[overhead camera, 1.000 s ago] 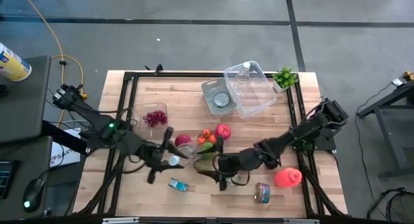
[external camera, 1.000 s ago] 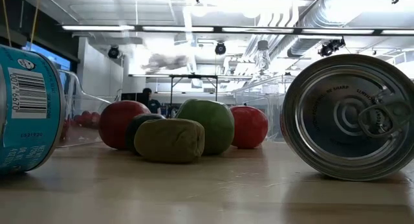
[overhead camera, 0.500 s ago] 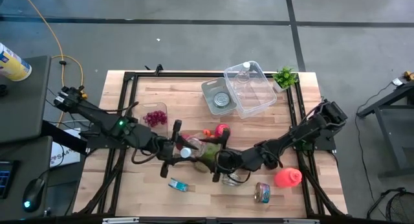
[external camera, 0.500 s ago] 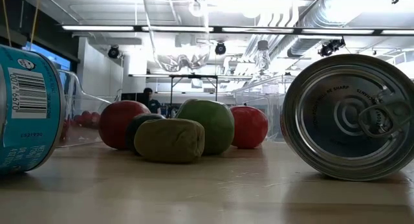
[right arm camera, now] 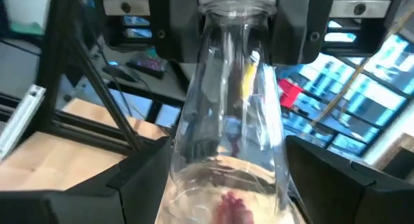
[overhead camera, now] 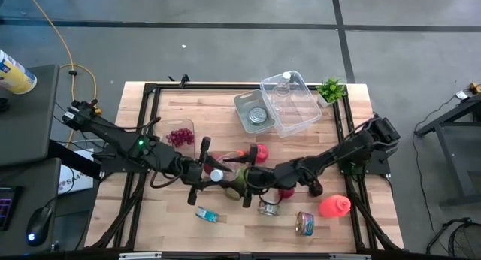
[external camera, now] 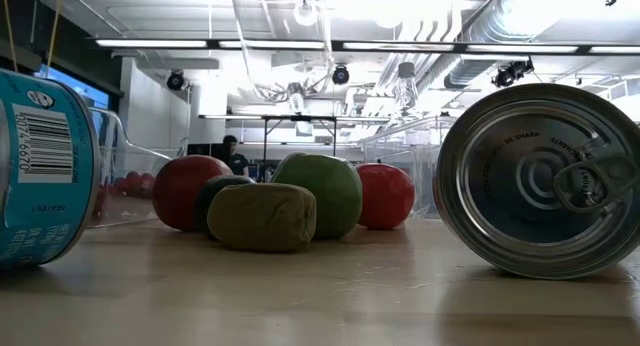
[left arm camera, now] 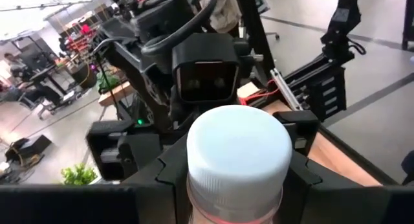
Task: Pick & Place Food Item
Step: Put the transparent bottle into the right transparent bin
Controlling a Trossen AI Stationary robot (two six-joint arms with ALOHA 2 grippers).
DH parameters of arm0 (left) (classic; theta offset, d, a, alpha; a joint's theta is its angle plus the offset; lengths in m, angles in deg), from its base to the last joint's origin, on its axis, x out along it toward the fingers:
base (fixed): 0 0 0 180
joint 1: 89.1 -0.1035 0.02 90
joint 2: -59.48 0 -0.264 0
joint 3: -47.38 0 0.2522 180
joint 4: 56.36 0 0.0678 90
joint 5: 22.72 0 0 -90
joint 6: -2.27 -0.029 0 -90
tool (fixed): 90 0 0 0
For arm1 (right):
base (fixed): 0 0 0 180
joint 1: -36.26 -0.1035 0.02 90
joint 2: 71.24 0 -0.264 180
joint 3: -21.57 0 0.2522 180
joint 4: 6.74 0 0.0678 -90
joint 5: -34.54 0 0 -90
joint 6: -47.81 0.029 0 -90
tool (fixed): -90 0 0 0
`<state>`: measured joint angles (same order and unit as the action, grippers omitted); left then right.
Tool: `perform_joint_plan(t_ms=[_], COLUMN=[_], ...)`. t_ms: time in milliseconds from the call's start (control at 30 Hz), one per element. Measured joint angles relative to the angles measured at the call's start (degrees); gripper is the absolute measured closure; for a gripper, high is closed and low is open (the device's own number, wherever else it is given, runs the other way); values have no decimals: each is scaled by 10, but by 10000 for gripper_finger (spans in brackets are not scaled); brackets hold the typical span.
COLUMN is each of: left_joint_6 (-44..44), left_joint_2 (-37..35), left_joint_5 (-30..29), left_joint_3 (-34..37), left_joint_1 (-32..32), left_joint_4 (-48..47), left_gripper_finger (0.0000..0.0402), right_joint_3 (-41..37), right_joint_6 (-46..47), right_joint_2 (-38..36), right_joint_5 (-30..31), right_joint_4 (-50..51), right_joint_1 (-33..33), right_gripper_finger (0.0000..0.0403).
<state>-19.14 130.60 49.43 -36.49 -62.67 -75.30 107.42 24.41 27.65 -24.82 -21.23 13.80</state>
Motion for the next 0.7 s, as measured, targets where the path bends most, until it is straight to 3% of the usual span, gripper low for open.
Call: perform_joint_plan(t_ms=[167, 433, 700], left_joint_6=[3, 12, -6], left_joint_2=[1, 2, 2], left_joint_5=[1, 4, 5], left_joint_3=[0, 0, 0], left_joint_1=[-5, -1, -1], left_joint_4=[-2, -2, -2], left_gripper_finger=[267, 249, 225], right_joint_3=[0, 0, 0], right_joint_6=[12, 10, 11], right_joint_2=[0, 0, 0], right_joint_5=[1, -10, -7], right_joint_4=[7, 13, 19], right_joint_1=[5, 5, 5], right_gripper_finger=[140, 263, 269])
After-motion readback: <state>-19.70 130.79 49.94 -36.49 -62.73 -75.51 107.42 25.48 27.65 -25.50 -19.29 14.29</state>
